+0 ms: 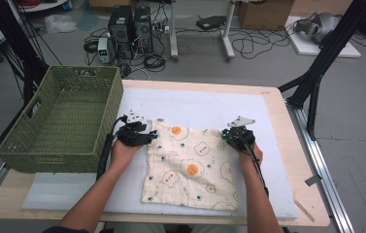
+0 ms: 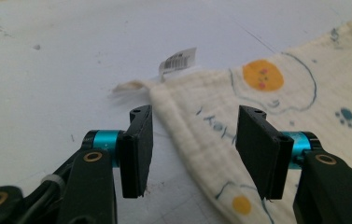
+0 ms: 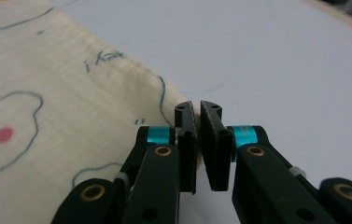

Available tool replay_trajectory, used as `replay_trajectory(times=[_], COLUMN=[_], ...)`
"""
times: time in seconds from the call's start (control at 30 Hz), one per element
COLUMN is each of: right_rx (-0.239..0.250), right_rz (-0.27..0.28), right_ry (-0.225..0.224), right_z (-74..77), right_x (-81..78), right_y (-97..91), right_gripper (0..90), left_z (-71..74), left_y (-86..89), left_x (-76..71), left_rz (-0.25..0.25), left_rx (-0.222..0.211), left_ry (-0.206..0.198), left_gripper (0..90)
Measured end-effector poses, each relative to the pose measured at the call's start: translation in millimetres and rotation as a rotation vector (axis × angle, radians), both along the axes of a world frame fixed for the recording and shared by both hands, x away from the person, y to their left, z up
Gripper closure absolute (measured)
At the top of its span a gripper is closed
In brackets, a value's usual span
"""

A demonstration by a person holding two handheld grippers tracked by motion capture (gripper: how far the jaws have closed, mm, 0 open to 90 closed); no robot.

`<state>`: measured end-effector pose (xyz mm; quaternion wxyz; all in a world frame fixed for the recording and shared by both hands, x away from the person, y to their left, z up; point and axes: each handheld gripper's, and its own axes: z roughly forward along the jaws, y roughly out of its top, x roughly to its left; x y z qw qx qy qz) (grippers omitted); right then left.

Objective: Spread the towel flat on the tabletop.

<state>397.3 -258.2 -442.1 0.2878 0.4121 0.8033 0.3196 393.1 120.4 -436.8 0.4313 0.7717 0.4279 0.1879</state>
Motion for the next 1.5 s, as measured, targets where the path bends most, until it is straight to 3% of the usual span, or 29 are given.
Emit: replay_trajectory(times=[0.1,0.2,0.27,0.37,0.43,0.53,0.6,0.67,0.7,0.77,0.83,0.87,0.93,1.0,1.07,1.1,1.17,1.2,1.23,1.3,1.37,1.5], right_rx=[-0.023,0.016,0.039,0.084,0.126,0.142,0.144,0.156,0.162,0.174,0.177,0.177,0.216,0.188,0.203,0.185,0.098,0.091,0.096,0.127,0.123,0.155], right_rz=[-0.109,-0.095,-0.074,-0.061,-0.055,-0.034,-0.021,-0.018,-0.021,-0.014,-0.002,0.016,0.024,0.028,0.043,0.051,-0.008,-0.032,-0.077,-0.101,-0.098,-0.072], right_ry=[-0.046,-0.026,-0.015,-0.047,-0.035,-0.045,-0.03,-0.022,-0.013,0.009,0.028,0.039,0.077,0.111,0.122,0.116,0.085,0.079,0.068,0.071,0.058,0.028], right_z=[3.1,5.3,8.4,14.6,18.1,20.5,18.9,15.3,13.5,9.4,5.2,1.1,-5.7,-8.3,-7.7,-7.1,-4.1,-4.0,-4.8,-5.3,-3.8,5.9], right_x=[0.9,-1.8,-7.2,-18.4,-23.8,-32.3,-36.0,-38.8,-40.6,-41.9,-40.5,-38.0,-33.3,-29.1,-27.3,-26.6,-26.3,-25.9,-25.1,-25.7,-29.1,-37.6], right_y=[-2.9,-3.9,-6.1,-13.4,-18.5,-22.9,-24.8,-26.2,-26.0,-23.8,-18.5,-14.4,-8.2,-3.2,-4.4,-4.6,-4.1,-5.9,-10.5,-15.6,-14.8,-16.7], right_gripper=[79.3,62.7,59.5,55.0,51.2,52.2,54.3,55.2,55.2,55.2,55.2,55.2,55.3,62.4,80.1,86.2,86.6,86.6,86.4,83.3,74.9,61.7], left_z=[-2.2,-6.1,-8.2,-11.8,-13.2,-12.2,-10.6,-11.1,-11.1,-10.6,-11.0,-11.3,-11.7,-11.6,-10.5,-9.4,-6.8,-4.6,-2.7,0.5,2.1,-2.4], left_y=[-6.3,-12.9,-15.7,-21.5,-26.7,-37.2,-36.1,-23.2,-16.5,-9.2,-6.7,-6.1,-5.7,-5.5,-5.2,-4.8,-5.3,-5.7,-6.7,-8.3,-7.9,-2.4], left_x=[-0.9,-0.6,1.2,4.4,4.0,-1.0,0.7,6.8,9.3,10.6,10.6,10.8,9.8,7.8,6.6,5.6,3.2,1.0,-1.3,-6.8,-17.9,-32.0], left_rz=[-0.017,-0.031,-0.027,-0.032,-0.067,-0.122,-0.052,0.025,0.039,0.042,0.057,0.069,0.071,0.064,0.055,0.046,0.035,0.019,0.007,-0.022,-0.04,-0.075], left_rx=[0.02,0.07,0.065,0.075,0.115,0.206,0.251,0.214,0.182,0.172,0.145,0.128,0.097,0.091,0.079,0.079,0.069,0.067,0.064,0.053,0.019,0.035], left_ry=[0.006,-0.007,-0.006,0.004,-0.008,-0.071,-0.081,-0.049,-0.033,-0.024,-0.016,-0.015,-0.006,-0.009,0.008,0.013,0.015,0.015,0.018,0.017,-0.013,0.012], left_gripper=[46.8,47.0,47.1,48.8,57.2,83.6,86.4,86.6,86.5,85.1,76.4,68.0,54.8,50.4,46.9,45.5,45.3,45.4,45.3,45.3,47.7,49.3])
